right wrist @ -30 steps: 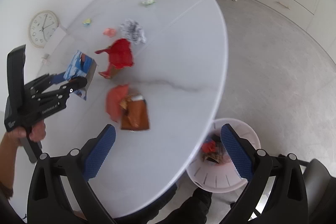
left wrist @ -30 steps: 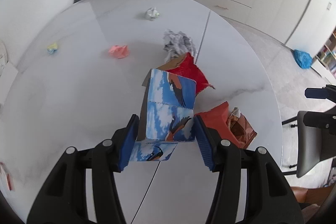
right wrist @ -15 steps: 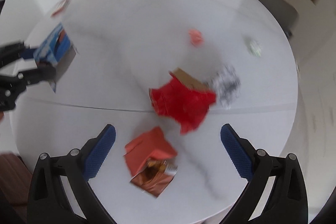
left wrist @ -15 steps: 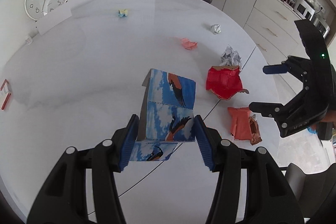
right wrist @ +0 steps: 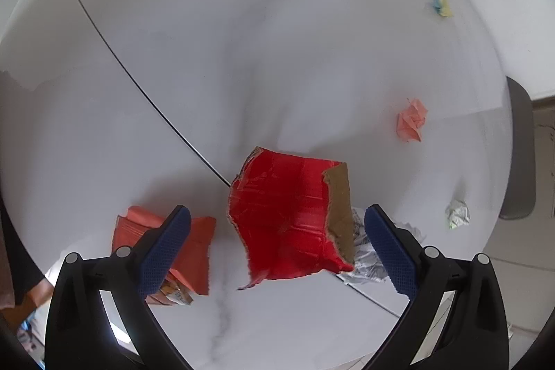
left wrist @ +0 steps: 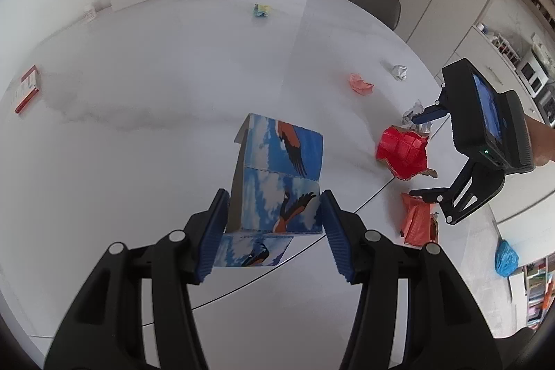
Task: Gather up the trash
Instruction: 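Grasp the red-and-brown cardboard piece with the right gripper while the left holds the box, then carry the tissue box and cardboard over the wastebasket and open both grippers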
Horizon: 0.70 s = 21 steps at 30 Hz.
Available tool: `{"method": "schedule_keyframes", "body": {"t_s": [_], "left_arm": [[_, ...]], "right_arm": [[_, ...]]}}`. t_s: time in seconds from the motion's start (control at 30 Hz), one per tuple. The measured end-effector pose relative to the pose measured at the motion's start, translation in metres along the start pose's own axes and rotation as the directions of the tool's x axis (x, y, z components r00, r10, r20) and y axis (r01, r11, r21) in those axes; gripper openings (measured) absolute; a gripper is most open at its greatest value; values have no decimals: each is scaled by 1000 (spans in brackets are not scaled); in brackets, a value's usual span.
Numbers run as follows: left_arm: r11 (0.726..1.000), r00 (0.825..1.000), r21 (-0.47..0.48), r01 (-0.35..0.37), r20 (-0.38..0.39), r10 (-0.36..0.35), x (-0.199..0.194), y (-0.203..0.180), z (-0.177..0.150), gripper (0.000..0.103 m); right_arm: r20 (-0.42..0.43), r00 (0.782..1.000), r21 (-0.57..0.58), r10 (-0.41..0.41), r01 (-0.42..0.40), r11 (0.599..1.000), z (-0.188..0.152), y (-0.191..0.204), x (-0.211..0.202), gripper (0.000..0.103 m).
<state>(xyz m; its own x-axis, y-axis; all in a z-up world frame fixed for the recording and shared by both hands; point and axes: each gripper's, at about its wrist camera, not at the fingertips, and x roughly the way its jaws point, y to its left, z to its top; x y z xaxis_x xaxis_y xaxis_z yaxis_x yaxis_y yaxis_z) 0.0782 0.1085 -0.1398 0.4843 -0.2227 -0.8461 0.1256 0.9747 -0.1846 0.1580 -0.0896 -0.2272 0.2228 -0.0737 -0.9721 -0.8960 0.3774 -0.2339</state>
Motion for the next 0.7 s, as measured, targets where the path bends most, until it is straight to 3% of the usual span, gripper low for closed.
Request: {"method": "schedule_keyframes", "body": {"t_s": [0.1,0.27,0.4,0.5,0.63,0.7], "left_arm": [[999,1000,-46,-25,9,26,-4,7,-4,53],[992,998,-107,-61,23,64,-12,15,-7,53],[988,996,-130,-85,25,89,-15,18,-10,53],[986,995,-141,-94,25,98,-16,18,-10,53],[986,995,-144,-90,29,95,-17,15,-9,53],[988,995,-130,-88,35,94,-19,11,-6,53]], "right_arm": [[-14,1000,-56,28,-29,998,3,-5,6,99],[-70,997,-170,44,-55,984,5,-5,22,82],[-94,995,-224,46,-66,972,5,-6,29,76],[-70,996,-212,63,-76,974,8,-11,25,71],[-25,994,-131,108,-111,985,14,-26,14,55],[7,992,-77,124,-123,989,14,-33,9,55]]}}
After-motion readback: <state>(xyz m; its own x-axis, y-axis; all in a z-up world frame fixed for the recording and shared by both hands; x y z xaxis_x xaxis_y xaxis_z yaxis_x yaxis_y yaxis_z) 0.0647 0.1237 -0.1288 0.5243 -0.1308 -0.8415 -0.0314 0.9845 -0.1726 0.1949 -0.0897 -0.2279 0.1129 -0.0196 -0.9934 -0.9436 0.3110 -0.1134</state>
